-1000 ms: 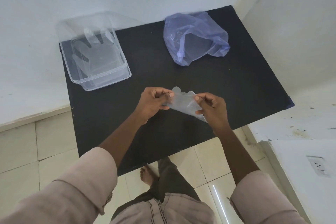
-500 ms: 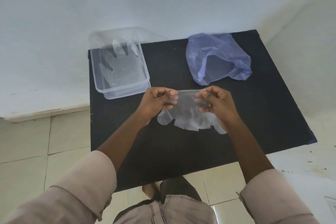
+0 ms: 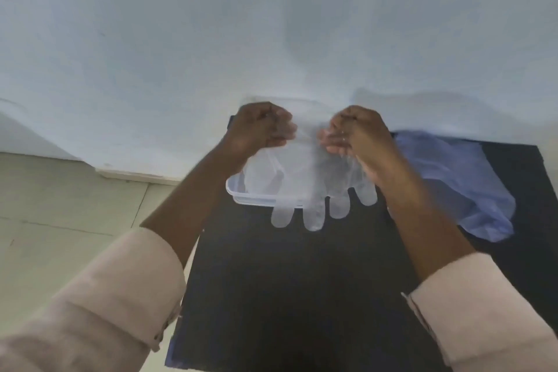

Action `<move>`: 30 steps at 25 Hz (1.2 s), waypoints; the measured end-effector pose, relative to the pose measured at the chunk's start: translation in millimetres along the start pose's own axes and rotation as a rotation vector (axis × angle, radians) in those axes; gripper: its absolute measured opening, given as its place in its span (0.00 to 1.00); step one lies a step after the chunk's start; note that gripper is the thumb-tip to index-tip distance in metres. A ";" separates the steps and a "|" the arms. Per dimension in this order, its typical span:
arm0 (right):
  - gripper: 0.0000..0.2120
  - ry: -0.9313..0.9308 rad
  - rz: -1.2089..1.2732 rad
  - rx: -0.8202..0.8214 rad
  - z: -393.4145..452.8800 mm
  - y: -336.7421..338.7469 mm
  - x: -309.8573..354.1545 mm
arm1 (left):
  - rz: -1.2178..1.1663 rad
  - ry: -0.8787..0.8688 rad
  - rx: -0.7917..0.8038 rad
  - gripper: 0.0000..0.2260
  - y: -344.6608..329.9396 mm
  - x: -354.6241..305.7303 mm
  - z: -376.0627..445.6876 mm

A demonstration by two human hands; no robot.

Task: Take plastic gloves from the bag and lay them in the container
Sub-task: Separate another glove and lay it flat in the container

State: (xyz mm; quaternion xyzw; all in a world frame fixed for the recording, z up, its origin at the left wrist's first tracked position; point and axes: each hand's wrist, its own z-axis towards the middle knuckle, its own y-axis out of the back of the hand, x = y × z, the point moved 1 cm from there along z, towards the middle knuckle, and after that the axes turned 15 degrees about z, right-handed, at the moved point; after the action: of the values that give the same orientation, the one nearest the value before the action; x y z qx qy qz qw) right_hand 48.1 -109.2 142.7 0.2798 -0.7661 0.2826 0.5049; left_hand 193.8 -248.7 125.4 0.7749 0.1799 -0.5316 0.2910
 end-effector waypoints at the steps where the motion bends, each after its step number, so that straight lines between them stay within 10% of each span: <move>1: 0.09 0.015 -0.003 -0.003 16.3 -12.9 9.9 | -0.002 -0.007 -0.007 0.07 13.9 -7.3 13.5; 8: 0.08 0.096 0.095 -0.084 111.2 -75.5 55.3 | 0.096 -0.052 -0.124 0.06 71.0 -46.6 86.8; 15: 0.09 0.629 0.289 -0.029 91.3 -91.2 54.1 | 0.158 -0.473 -0.473 0.09 71.9 -60.6 58.4; 30: 0.08 0.167 -0.193 -0.285 84.9 -78.5 -123.9 | 0.654 -0.057 -0.354 0.07 4.8 99.7 53.3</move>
State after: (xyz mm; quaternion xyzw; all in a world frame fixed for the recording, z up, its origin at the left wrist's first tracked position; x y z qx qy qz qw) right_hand 93.3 -205.9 11.0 0.2531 -0.7235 0.1439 0.6260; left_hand 195.2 -289.7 19.9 0.7140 0.0036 -0.3924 0.5798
